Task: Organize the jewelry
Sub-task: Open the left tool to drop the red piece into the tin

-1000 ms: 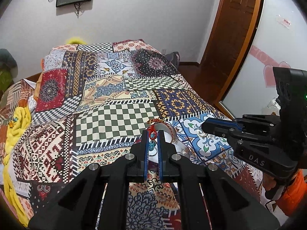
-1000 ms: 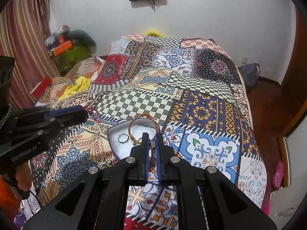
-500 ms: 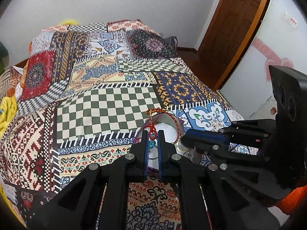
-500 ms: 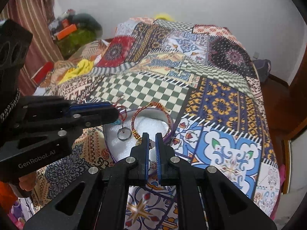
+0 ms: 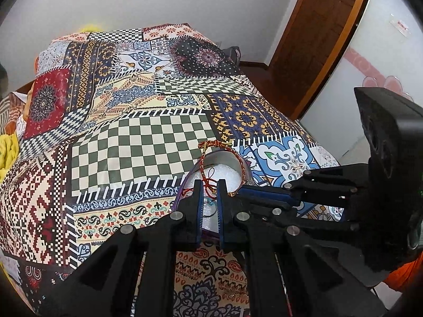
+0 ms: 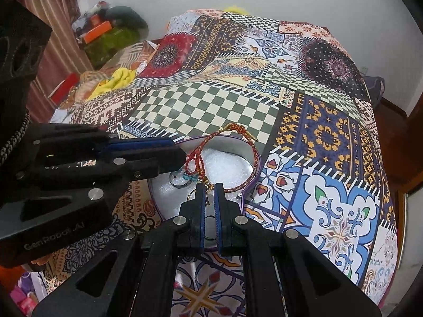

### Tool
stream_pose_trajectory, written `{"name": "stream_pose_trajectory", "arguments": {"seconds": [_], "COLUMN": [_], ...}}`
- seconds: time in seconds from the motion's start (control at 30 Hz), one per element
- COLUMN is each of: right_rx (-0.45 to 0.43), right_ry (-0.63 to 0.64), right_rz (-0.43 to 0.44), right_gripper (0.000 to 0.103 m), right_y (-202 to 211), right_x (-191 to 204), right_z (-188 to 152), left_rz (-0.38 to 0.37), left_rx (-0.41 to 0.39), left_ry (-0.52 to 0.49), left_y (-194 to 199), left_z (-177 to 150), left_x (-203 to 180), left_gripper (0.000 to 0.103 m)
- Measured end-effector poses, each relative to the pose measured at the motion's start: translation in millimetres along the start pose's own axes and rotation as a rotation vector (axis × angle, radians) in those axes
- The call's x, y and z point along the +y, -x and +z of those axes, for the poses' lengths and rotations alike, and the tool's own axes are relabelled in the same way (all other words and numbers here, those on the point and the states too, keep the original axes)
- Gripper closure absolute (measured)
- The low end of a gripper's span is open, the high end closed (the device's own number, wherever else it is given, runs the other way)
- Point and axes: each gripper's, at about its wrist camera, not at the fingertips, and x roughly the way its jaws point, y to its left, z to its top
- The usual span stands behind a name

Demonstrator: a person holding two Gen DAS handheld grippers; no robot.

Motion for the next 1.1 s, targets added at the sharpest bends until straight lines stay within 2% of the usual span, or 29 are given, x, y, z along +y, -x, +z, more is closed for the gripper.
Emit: {"name": "stream_pose_trajectory", "arguments": {"seconds": [0.23, 0.47, 0.7, 0.8, 0.93, 1.1], "right_rx": [0.002, 0.001, -0.014, -0.026, -0.052, -0.074], "right_ry": [0.045, 0.052, 0.043, 0.035, 0.034, 0.032], "right_rz": [-0.049, -0.068, -0.073, -0.077, -0.094, -0.101], "right_gripper": [0.097, 0.093, 0.091, 0.086, 0.069, 0.068], "right_y": [1, 7, 22, 30, 42, 57], "right_x": [8, 11, 13, 15, 20, 27], "right_z": [-3, -5, -4, -6, -10, -15], "left_rz": [0.036, 0.036, 0.06, 0.07, 0.093, 0.101], "left_rx": [-0.036, -0.041, -0.063, -0.056, -0.054, -0.056], "left_ry": [-0.027, -0.021, -0.016, -0.008, -0.011, 0.004], "left_y": [14, 29, 46, 51, 60, 73], "left_z": [-3, -5, -10, -16, -25, -36], "left_x": [-2, 0, 0, 2, 1, -1], "left_gripper": [0.096, 0.096, 0.089, 0.089, 0.088, 0.083]}}
